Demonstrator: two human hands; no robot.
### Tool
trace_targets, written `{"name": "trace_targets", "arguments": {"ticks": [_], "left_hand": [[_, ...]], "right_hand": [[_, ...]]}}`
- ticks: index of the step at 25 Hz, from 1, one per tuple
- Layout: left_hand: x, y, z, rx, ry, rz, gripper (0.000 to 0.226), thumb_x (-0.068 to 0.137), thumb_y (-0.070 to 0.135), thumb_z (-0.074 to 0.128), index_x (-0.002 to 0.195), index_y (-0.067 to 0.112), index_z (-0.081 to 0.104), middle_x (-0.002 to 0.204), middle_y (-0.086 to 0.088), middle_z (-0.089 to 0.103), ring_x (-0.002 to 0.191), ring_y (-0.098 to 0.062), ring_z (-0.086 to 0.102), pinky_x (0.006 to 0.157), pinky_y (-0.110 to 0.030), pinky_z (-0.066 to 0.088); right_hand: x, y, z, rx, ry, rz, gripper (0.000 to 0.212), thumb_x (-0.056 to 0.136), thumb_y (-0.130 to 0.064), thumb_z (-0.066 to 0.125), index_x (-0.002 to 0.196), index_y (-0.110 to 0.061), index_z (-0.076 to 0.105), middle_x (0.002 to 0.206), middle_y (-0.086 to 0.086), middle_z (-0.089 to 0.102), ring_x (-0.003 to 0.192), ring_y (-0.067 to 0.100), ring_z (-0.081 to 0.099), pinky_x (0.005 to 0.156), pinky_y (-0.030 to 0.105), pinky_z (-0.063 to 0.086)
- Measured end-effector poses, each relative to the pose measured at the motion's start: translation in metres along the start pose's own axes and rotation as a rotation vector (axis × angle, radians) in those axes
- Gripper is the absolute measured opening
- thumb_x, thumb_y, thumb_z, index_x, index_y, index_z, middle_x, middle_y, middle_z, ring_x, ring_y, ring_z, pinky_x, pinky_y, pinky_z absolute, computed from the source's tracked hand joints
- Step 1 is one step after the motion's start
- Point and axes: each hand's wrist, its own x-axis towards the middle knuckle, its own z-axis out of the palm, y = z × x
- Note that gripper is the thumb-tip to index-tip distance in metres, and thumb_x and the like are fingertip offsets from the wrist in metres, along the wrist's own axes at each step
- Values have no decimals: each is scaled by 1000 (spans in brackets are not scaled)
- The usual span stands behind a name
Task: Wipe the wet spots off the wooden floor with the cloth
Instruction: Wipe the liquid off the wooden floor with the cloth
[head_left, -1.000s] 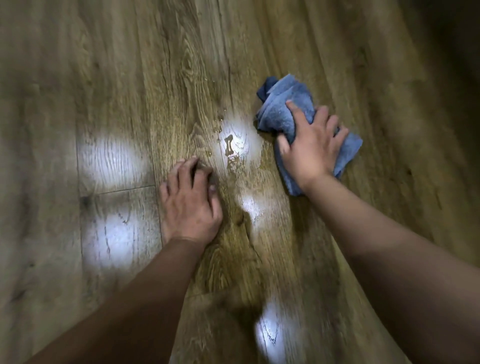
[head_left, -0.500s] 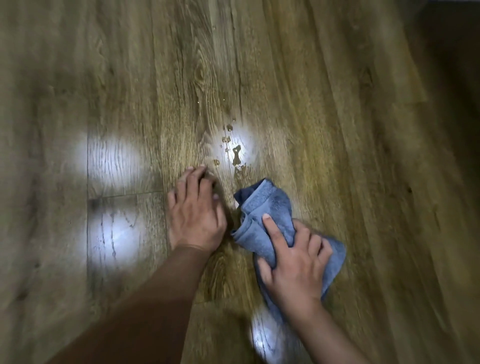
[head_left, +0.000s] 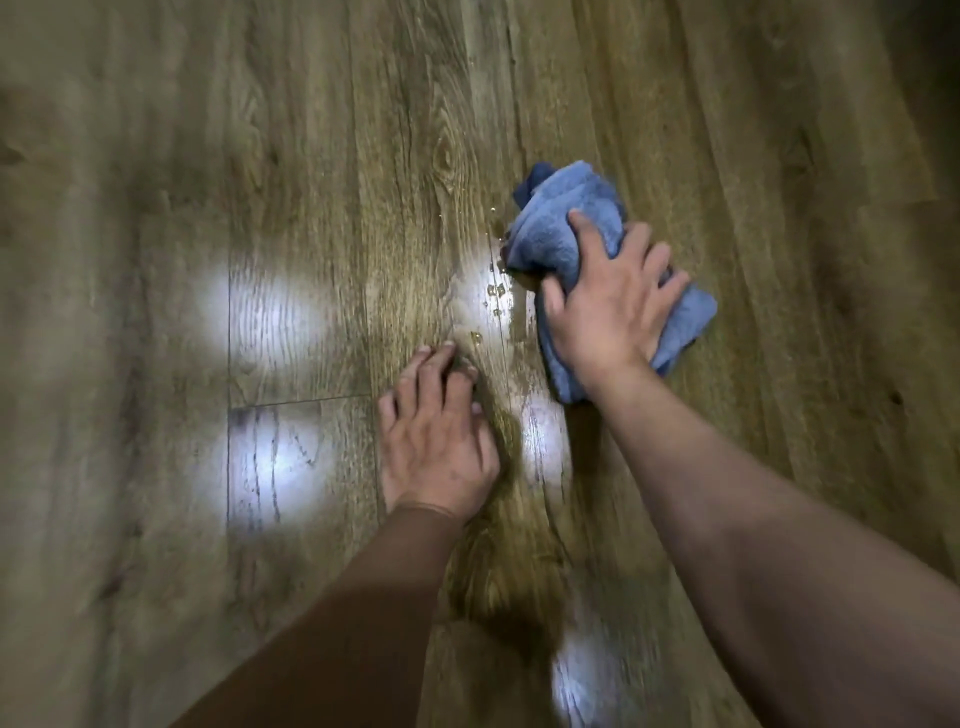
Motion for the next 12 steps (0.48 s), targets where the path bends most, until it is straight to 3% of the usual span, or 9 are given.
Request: {"name": "trace_targets", "arguments": {"ticks": [4,7,10,12], "left_hand": [[-1,-5,-3,-48,16,-9,31,83,31,43,107,16,56,139,-7,54,136,-29,39,105,-42,25],[1,0,-9,-155,-7,-43,41,78,30,42,110,14,62,138,-6,57,130,-28,45,103,-40,27],[-3,-1,-37,-489,-61,-173,46,79,22,39,119,11,60,131,-6,58,125,-28,48,107,-43,34],[-39,-21,-56,-636,27,-157,39,84,16,43,118,8,60,120,-8,60,116,-29,54,102,-48,41]], "right_hand": [[-25,1,-4,-18,6,-80,65,85,-53,57,146,-39,38,122,12,45,105,35,42,94,50,30],[-102,10,-11,9,16,-117,66,82,-51,62,144,-38,44,120,13,48,100,35,45,96,52,34],[-198,17,-23,50,-36,-150,71,77,-49,70,143,-37,48,121,16,51,98,35,46,95,53,36],[-243,23,-29,25,-71,-146,74,74,-48,74,143,-37,49,123,18,52,99,36,46,95,54,37]]}}
